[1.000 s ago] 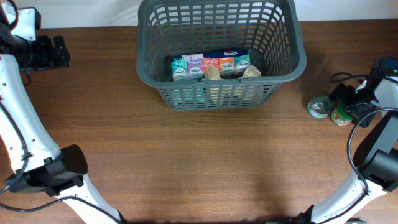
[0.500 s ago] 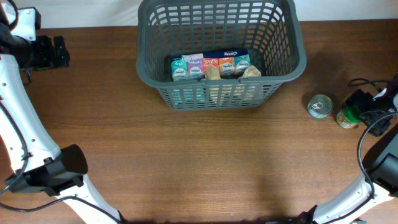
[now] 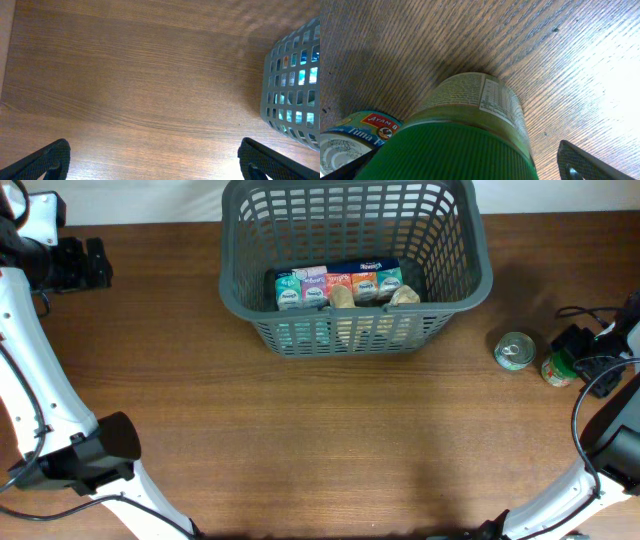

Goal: Pack container
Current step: 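Lift the jar and lower it into the basket with right gripper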

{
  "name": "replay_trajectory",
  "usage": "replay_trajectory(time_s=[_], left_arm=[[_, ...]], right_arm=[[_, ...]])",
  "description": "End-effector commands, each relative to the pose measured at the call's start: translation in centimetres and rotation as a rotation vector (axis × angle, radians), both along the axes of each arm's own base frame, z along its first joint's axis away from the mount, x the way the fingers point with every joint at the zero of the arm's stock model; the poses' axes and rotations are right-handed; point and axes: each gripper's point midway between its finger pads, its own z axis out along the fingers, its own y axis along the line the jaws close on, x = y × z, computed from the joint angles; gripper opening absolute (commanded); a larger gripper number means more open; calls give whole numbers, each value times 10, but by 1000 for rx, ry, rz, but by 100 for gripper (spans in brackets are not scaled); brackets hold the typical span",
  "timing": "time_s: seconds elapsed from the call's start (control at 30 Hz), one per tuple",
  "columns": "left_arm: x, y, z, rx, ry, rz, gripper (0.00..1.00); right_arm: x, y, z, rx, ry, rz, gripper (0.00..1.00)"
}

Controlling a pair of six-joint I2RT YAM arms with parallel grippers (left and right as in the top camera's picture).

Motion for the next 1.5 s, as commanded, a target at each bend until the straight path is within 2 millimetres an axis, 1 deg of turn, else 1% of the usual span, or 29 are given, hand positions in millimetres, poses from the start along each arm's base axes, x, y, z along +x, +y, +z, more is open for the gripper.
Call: replay_trajectory(time_s=[0.0,0.17,0.37,0.53,0.6,0.73,0.87,0.9,0.97,1.03,1.1,1.17,1.27,1.3,1.33,1.47], left_arm=[[2,0,-5,-22,8,6,99],[2,0,-5,-22,8,6,99],[2,0,-5,-21,8,5,99],[2,0,-5,-22,8,6,99],[2,0,-5,-22,8,6,99],[2,0,-5,-22,8,6,99],[2,0,-5,-22,8,6,99],[2,0,-5,-22,8,6,99],[2,0,-5,-21,8,5,99],[2,0,-5,-22,8,6,99],[2,0,-5,-22,8,6,99],[2,0,-5,-22,8,6,99],[2,0,-5,-21,9,6,99],[2,0,-5,-22,8,6,99],[2,0,-5,-22,8,6,99],[2,0,-5,-22,8,6,99]], right_arm=[[4,-9,20,-60,-19,-35,93],[-2,-13,19,-83,8,-61,93],[-2,-13,19,-85,9,-72,93],[-4,-17,19,-108,22,-96,93],[-6,-20,18,-121,32,-115,93],[-7,-18,13,-119,35,-110,93],[-4,-15,12,-120,32,-103,88],[-4,-15,12,-119,32,-101,86],[-2,-12,12,-120,32,-94,84],[-1,-10,12,-120,32,-88,79],[-1,-10,12,-120,32,-88,77],[-1,-10,12,-120,34,-88,72],[-2,-9,11,-115,40,-88,59],[-3,-9,11,-115,41,-88,51],[-3,-9,11,-115,41,-88,40],[-2,-9,12,-113,37,-87,29]])
